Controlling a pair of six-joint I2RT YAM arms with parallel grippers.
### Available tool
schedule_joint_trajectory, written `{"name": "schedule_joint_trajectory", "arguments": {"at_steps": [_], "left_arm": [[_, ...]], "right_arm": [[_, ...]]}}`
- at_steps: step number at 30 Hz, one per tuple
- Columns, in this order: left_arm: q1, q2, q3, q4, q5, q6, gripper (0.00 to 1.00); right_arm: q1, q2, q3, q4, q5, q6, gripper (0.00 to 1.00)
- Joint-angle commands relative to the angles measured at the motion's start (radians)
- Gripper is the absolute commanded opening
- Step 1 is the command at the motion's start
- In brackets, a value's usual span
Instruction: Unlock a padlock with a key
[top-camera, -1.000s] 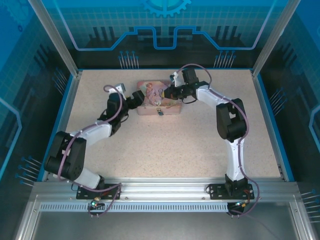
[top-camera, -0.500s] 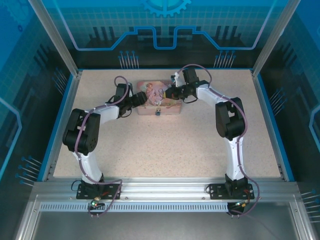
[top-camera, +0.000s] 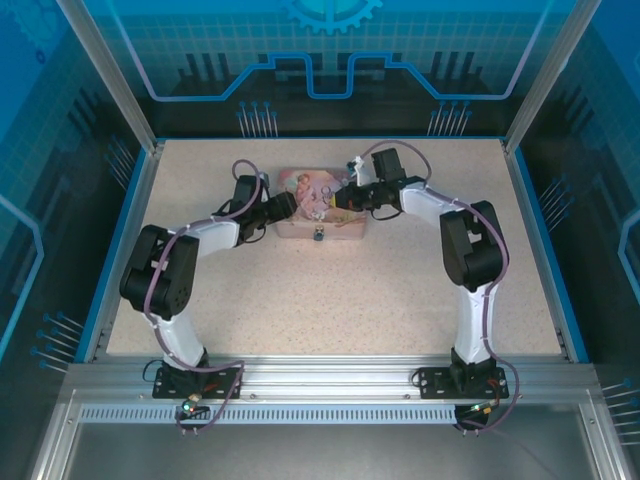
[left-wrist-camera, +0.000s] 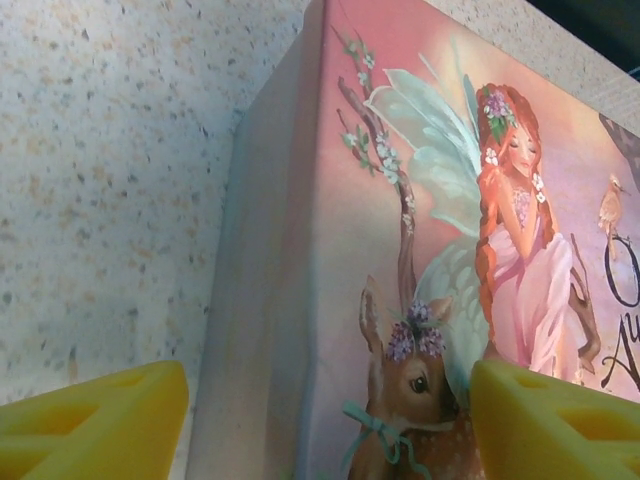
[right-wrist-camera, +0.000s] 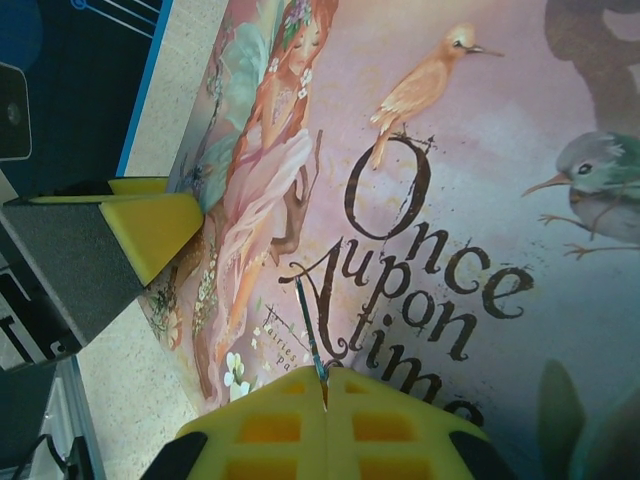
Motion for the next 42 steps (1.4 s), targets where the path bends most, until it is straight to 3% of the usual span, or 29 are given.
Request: {"name": "schedule_joint_trajectory", "arguments": {"at_steps": [1,12,19,26,30,34,38,42], "left_arm": [[-0.028,-0.036,-0.099,-0.148,-0.025,-0.007,0.74],[-0.064,-0.287,-0.34,-0.199,-0.043,-0.058,0.75],[-0.064,-0.408,-0.339,-0.244,-0.058,-0.045,0.79],[-0.077,-0.671,-0.336,-0.36,-0.072,0.012,0.85],[-0.134,-0.845,-0.348,-0.5,-0.094,0.013,0.86],[-0.249,-0.967,-0.403,-0.567,-0.096,-0.049,0.86],[-0.346,-1.035,-0.534,-0.446,-0.04,-0.136,0.86],[-0.414,-0.992,-0.642,-0.226,-0.025,-0.171,0.86]], "right_arm": [[0.026,0.012,-0.108,-0.119,0.048,0.016,0.0],[0.114,-0.164,-0.335,-0.076,0.092,0.052,0.0],[0.17,-0.211,-0.38,-0.078,0.109,0.069,0.0],[0.175,-0.241,-0.347,-0.041,0.114,0.047,0.0],[0.168,-0.279,-0.295,-0.049,0.116,0.026,0.0],[0.167,-0.31,-0.265,-0.062,0.121,0.018,0.0],[0.175,-0.328,-0.263,-0.046,0.132,0.015,0.0],[0.179,-0.289,-0.233,-0.043,0.128,0.005,0.0]]}}
